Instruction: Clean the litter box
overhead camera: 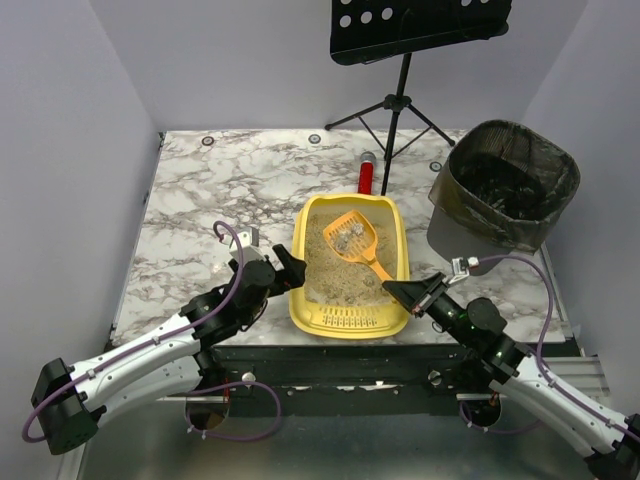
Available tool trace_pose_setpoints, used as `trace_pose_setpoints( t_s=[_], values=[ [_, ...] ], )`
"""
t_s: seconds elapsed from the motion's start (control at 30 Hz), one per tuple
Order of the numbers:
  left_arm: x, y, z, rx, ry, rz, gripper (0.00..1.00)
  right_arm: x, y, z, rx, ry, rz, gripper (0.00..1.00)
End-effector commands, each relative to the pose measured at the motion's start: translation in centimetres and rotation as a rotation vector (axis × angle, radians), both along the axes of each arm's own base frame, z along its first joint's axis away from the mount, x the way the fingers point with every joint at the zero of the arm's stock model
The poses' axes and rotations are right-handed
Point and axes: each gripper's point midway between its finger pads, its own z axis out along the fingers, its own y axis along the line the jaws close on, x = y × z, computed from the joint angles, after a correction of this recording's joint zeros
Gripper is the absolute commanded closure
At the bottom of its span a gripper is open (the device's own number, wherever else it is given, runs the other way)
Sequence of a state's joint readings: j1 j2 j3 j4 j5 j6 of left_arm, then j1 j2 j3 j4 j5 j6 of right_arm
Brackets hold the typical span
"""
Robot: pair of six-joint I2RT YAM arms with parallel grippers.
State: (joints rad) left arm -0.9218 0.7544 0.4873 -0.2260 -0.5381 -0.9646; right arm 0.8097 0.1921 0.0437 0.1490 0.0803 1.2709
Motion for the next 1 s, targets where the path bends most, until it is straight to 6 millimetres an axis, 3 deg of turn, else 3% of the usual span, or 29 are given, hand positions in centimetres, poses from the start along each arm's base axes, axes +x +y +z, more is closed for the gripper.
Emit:
trace_pose_setpoints(
  t_s=[0.0, 0.13, 0.2, 0.37, 0.63, 0.7, 0.83, 0.97],
  values=[
    [0.1, 0.4, -0.3, 0.016, -0.006, 0.007, 0.01, -1.3, 1.1, -2.0, -0.044, -0.131, 0.102, 0.99],
    [0.0, 0.1, -0.4, 0.01, -0.008, -0.011, 0.01, -1.4, 1.4, -1.4, -0.115, -0.253, 0.126, 0.99],
    [0.0, 0.3, -0.4, 0.01, -0.01, -0.008, 0.01, -1.4, 1.5, -1.1, -0.101, -0.272, 0.126, 0.99],
    [-0.1, 0.6, 0.0, 0.002, -0.026, -0.002, 0.01, -1.2, 1.4, -2.6, -0.123, -0.251, 0.117, 0.99],
    [-0.1, 1.1, 0.0, -0.005, -0.04, 0.016, 0.01, -0.9, 0.8, -1.8, -0.103, -0.314, 0.073, 0.99],
    [-0.1, 1.1, 0.0, -0.005, -0.039, 0.016, 0.01, -0.3, 0.5, -2.8, -0.115, -0.253, 0.042, 0.99],
    [-0.1, 1.1, -0.2, 0.0, -0.032, 0.017, 0.01, 0.6, -0.3, -4.4, 0.05, 0.014, -0.04, 0.99],
    [0.0, 1.0, -0.2, 0.003, -0.03, 0.017, 0.01, 0.1, 0.2, -4.4, 0.087, 0.047, -0.004, 0.99]
  ],
)
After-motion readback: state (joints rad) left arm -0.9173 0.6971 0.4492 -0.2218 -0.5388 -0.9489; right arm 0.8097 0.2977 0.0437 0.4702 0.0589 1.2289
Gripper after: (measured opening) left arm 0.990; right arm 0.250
